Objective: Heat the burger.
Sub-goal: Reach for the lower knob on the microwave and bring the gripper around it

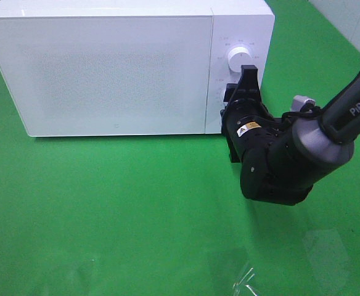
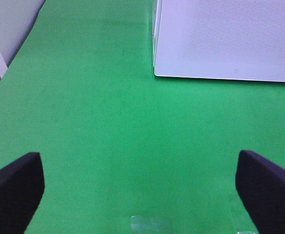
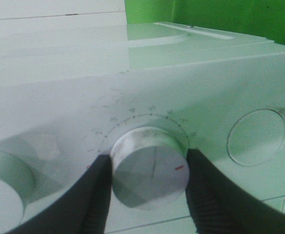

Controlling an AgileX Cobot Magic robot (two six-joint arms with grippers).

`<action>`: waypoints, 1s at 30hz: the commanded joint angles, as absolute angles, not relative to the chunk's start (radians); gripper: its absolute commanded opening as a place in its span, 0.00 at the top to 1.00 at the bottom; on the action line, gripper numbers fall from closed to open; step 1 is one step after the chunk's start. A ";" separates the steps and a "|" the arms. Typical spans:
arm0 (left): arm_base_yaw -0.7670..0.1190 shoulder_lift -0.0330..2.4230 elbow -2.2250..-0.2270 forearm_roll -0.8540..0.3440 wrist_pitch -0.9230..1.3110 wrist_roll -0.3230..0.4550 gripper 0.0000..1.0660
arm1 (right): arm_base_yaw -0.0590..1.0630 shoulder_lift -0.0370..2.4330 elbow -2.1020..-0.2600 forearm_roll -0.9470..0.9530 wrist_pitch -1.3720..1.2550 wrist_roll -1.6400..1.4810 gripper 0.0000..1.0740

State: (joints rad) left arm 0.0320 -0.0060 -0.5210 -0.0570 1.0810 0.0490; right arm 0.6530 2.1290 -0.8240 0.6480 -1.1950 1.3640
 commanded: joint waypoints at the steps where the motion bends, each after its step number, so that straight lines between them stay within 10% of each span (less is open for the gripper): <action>1: 0.033 -0.022 -0.519 -0.057 1.070 0.043 0.06 | 0.652 2.113 -0.859 0.584 -1.252 1.354 0.99; 12: 0.033 -0.022 -0.519 -0.057 1.070 0.043 0.06 | 0.652 2.113 -0.859 0.680 -1.253 1.290 0.89; 20: 0.033 -0.022 -0.519 -0.057 1.070 0.044 0.06 | 0.652 2.080 -0.839 0.748 -1.243 1.170 0.54; 30: 0.033 -0.022 -0.519 -0.057 1.070 0.044 0.06 | 0.705 2.032 -0.763 0.745 -1.177 1.139 0.38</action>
